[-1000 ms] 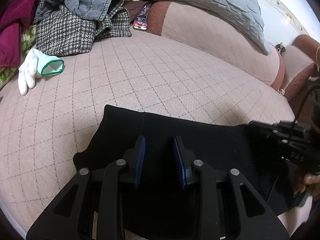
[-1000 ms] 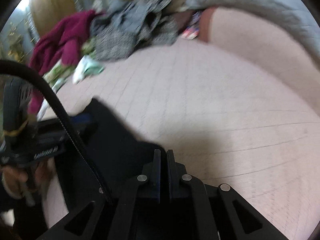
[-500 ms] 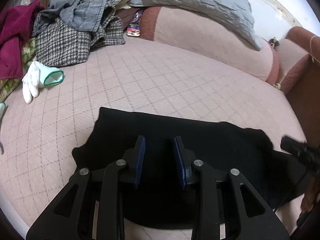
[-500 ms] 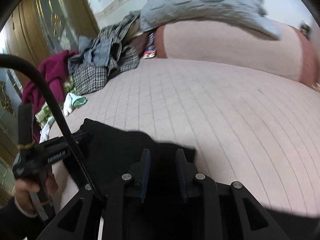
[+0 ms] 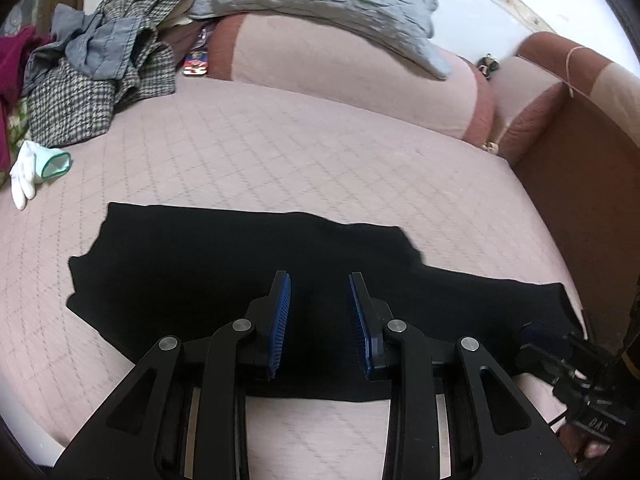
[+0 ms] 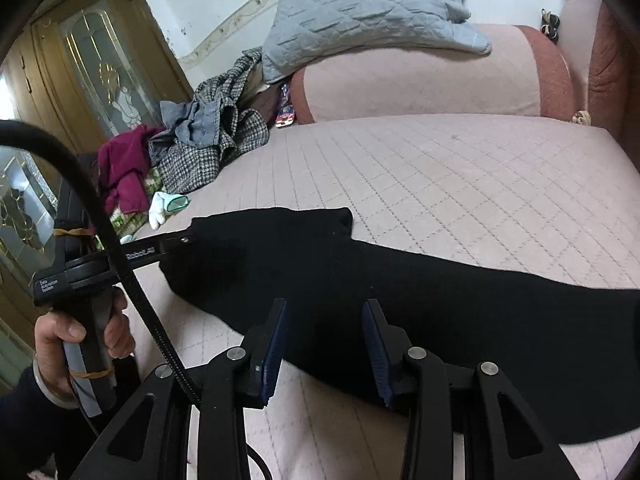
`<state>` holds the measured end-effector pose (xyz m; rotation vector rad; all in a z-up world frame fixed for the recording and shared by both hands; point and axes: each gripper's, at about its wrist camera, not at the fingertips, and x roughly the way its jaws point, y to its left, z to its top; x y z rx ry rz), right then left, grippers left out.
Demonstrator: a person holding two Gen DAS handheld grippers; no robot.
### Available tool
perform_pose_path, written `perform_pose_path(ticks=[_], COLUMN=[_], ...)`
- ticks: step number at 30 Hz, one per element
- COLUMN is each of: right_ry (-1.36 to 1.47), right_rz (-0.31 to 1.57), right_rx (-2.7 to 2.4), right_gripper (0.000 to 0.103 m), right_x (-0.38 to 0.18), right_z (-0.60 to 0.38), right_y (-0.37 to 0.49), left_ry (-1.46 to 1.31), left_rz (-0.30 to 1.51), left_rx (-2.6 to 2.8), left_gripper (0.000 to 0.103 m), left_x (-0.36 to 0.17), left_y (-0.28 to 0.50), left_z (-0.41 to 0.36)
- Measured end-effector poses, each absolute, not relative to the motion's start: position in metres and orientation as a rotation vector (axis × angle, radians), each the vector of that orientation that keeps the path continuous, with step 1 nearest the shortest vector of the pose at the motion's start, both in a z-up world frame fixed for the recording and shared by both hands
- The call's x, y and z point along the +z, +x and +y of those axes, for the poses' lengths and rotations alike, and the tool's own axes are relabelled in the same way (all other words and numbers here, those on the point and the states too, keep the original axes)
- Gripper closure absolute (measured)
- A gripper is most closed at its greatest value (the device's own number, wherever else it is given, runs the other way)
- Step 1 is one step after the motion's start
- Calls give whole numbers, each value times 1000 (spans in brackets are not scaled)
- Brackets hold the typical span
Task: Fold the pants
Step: 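Lower the folded pants onto the bed and open both grippers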
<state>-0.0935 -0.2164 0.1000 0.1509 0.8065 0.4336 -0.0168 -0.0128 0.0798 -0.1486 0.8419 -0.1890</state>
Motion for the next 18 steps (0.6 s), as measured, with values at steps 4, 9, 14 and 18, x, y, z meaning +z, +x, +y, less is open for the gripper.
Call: perform_pose_path(ticks=[4, 9, 14, 18], right_ry=[189, 196, 253, 287], right_rz=[802, 804, 803, 810], right_rx=[441, 423, 398, 338], right_gripper=[65, 65, 60, 60], right_x=[102, 99, 96, 93], right_z=[-231, -244, -266, -290], right_y=[-106, -119, -135, -147], left_ry=[-129, -120, -106, -54], left_rz=[822, 821, 820, 812], left_rx=[-198, -241, -298, -343], left_gripper=[75, 54, 43, 43], left_x=[91, 93, 91, 91], left_y=[-26, -37, -42, -44], left_z=[-36, -58, -88, -115])
